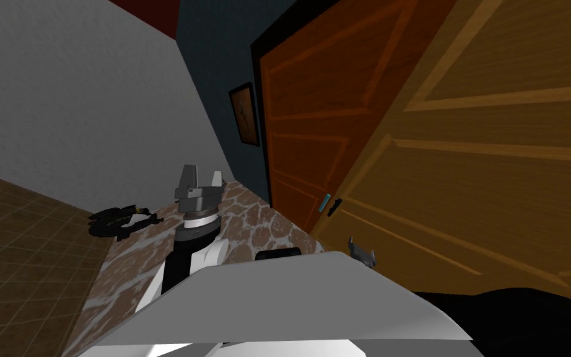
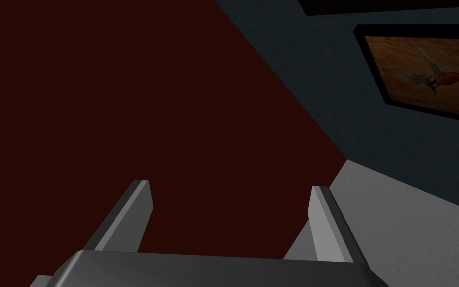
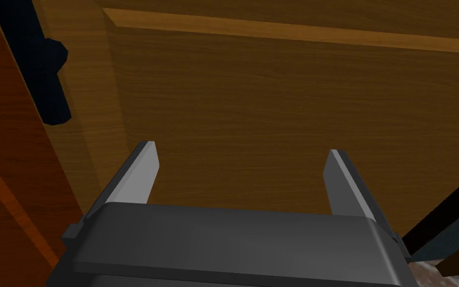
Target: Pull the door open
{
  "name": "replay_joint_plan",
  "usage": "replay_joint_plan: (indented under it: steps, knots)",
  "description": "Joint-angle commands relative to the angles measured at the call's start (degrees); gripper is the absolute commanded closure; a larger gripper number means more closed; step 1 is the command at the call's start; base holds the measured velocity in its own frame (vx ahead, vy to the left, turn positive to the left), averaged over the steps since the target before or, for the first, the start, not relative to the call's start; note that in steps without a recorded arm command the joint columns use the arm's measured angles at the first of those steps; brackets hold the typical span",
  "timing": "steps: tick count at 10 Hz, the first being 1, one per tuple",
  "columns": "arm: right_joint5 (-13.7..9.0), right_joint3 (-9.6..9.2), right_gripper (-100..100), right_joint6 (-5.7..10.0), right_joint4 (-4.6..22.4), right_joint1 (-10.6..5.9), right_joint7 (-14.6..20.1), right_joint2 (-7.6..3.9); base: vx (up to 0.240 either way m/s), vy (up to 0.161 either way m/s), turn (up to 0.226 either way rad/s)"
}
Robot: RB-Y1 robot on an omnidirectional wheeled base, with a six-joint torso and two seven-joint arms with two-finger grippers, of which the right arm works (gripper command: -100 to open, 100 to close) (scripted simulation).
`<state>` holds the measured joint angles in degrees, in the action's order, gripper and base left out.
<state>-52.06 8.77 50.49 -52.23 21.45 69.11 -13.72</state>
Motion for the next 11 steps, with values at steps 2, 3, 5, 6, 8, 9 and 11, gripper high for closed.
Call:
replay_joint_plan:
  steps: [2,3,5,6,8,9,11]
  knots:
    - [0.5,-1.11,-100,0.16,-0.3,-2.61,0.4,0.14,0.196,-0.092,0.169]
    - [0.5,-1.11,-100,0.16,-0.3,-2.61,0.4,0.14,0.113,-0.063,0.045]
    - [1.0,-2.17,-100,-0.08,-1.3,-5.00,0.5,0.28,0.150,-0.079,0.174]
    - [1.0,-2.17,-100,-0.08,-1.3,-5.00,0.5,0.28,0.151,-0.075,0.069]
    - [1.4,-2.93,-100,-0.25,-2.1,-6.72,0.6,0.38,0.058,-0.041,0.042]
    - [1.4,-2.93,-100,-0.25,-2.1,-6.72,0.6,0.38,0.106,-0.063,0.164]
    - [1.2,-2.77,100,-0.58,-3.2,-5.22,-0.3,1.09,0.016,-0.010,0.003]
